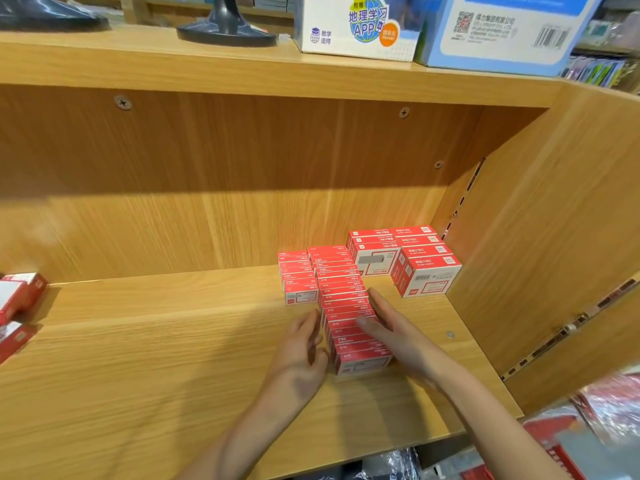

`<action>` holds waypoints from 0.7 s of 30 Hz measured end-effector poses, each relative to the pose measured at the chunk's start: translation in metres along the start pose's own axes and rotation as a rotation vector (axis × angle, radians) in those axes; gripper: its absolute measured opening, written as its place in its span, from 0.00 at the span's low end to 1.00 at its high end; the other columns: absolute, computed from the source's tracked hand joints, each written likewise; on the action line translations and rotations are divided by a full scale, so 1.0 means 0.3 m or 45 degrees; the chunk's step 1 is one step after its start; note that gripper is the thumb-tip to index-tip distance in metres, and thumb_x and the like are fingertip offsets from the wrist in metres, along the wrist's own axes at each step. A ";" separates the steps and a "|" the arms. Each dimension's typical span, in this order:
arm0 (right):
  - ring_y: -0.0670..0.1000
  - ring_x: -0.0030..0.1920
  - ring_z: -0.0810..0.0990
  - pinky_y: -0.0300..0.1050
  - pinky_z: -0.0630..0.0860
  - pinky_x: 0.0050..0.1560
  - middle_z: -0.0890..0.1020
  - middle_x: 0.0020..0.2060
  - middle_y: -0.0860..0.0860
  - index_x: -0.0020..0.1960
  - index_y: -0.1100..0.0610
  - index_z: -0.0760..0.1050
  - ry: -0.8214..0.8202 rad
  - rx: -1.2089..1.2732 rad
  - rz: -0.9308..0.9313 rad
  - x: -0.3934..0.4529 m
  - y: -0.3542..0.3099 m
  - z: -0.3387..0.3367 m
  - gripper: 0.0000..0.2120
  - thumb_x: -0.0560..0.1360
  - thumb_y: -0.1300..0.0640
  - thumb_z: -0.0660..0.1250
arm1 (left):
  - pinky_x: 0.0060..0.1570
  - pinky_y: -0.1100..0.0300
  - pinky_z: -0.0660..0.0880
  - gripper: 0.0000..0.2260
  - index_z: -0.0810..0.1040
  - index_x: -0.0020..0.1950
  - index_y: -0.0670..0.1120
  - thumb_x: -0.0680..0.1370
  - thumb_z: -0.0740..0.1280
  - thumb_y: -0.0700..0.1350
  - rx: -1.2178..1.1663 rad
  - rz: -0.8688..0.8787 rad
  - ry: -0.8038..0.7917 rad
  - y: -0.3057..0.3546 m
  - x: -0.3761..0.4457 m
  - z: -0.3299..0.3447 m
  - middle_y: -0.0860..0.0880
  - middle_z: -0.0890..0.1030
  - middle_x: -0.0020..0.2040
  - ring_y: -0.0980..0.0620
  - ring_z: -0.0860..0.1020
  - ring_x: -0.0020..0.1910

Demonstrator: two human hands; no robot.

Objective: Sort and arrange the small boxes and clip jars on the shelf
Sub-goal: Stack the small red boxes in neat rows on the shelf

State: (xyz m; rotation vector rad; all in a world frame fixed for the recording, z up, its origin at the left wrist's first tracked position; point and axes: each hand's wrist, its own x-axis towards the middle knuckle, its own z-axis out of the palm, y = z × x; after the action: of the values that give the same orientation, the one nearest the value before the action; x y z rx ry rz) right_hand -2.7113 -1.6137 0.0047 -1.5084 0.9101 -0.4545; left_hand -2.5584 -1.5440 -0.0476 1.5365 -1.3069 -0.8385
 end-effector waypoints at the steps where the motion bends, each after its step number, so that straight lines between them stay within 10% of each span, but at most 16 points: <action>1: 0.28 0.47 0.76 0.27 0.73 0.47 0.74 0.49 0.29 0.55 0.33 0.61 -0.006 -0.031 -0.006 -0.002 0.004 0.006 0.17 0.75 0.52 0.62 | 0.64 0.69 0.64 0.27 0.60 0.60 0.65 0.74 0.59 0.34 -0.002 0.020 0.001 -0.006 -0.014 0.010 0.63 0.65 0.61 0.57 0.69 0.63; 7: 0.34 0.55 0.75 0.29 0.73 0.53 0.76 0.53 0.29 0.61 0.31 0.59 0.015 -0.106 -0.088 0.000 0.009 0.024 0.20 0.75 0.48 0.62 | 0.68 0.52 0.65 0.29 0.57 0.66 0.64 0.70 0.56 0.41 0.052 0.094 -0.034 -0.020 -0.007 0.020 0.58 0.65 0.68 0.56 0.66 0.69; 21: 0.45 0.65 0.67 0.41 0.63 0.66 0.68 0.63 0.46 0.70 0.55 0.63 0.331 -0.722 -0.542 0.051 -0.123 0.067 0.21 0.77 0.60 0.61 | 0.59 0.72 0.65 0.19 0.72 0.63 0.43 0.73 0.59 0.34 0.339 0.301 0.368 0.026 -0.051 -0.210 0.50 0.72 0.60 0.69 0.68 0.57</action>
State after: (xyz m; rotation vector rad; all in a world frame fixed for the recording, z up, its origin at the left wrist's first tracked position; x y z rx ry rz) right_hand -2.6768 -1.6147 0.0334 -2.2193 0.9661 -0.7564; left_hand -2.5065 -1.5158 -0.0197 1.5975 -1.3880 -0.2882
